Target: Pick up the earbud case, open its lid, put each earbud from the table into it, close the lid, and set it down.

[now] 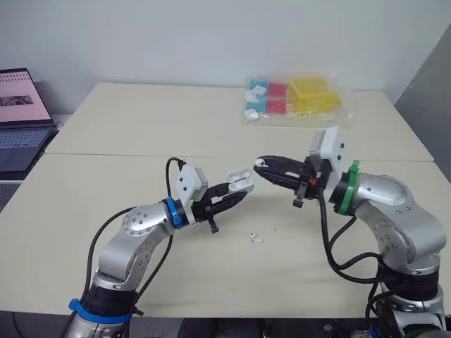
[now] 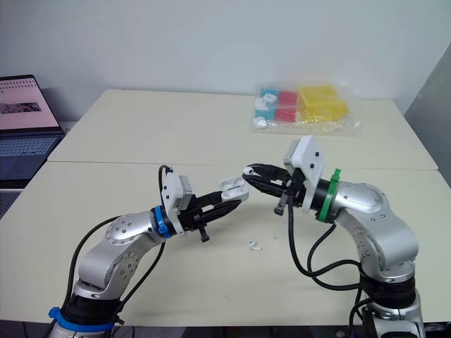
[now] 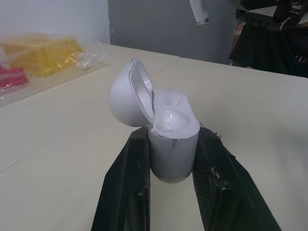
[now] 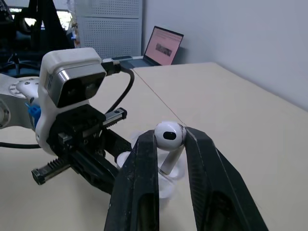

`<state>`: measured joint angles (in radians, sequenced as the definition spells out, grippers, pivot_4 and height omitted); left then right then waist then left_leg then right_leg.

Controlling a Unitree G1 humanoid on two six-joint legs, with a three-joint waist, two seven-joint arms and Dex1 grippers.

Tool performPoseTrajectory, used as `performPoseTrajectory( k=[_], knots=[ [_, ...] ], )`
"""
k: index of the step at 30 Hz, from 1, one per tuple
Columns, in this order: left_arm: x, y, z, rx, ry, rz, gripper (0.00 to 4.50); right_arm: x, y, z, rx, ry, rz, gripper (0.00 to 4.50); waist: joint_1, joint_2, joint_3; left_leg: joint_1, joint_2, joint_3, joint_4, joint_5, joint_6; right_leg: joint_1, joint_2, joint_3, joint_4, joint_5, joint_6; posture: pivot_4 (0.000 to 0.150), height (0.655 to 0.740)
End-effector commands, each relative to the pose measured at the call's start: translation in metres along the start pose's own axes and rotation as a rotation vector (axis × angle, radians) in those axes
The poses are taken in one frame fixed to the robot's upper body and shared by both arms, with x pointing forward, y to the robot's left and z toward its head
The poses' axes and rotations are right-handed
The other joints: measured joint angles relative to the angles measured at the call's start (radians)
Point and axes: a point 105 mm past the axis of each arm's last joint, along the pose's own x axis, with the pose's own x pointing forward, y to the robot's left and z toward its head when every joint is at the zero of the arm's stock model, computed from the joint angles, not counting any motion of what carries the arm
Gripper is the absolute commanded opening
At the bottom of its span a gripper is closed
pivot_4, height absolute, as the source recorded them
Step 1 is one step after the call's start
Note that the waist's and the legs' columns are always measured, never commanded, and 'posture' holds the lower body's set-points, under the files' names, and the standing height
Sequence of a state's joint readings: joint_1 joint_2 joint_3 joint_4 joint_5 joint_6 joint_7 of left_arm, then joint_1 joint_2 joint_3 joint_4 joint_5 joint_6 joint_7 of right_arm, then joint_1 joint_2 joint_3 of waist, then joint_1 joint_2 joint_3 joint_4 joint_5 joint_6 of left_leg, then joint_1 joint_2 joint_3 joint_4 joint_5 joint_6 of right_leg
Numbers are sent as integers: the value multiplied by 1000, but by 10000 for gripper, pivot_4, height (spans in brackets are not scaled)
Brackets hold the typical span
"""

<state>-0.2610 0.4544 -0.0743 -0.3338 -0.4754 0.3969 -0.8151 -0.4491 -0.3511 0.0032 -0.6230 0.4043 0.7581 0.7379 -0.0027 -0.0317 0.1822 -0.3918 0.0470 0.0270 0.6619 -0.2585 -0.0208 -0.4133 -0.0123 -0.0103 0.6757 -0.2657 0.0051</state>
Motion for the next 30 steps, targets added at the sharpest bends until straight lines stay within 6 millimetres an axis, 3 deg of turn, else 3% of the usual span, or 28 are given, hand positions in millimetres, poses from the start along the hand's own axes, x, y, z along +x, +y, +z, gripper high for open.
performPoseTrajectory(
  k=[1,30],
  knots=[
    [2,0,14,3,-49,-3,8034,7,3,5,-43,-68,-46,4177,-1,0,0,0,0,0,0,0,0,-1,0,0,1,0,0,1500,7400],
    [2,-1,18,-10,-57,-3,8034,13,3,-29,-110,-19,-70,4177,-2,0,0,0,0,1,0,0,0,-2,3,1,2,0,0,1500,7400]
  ],
)
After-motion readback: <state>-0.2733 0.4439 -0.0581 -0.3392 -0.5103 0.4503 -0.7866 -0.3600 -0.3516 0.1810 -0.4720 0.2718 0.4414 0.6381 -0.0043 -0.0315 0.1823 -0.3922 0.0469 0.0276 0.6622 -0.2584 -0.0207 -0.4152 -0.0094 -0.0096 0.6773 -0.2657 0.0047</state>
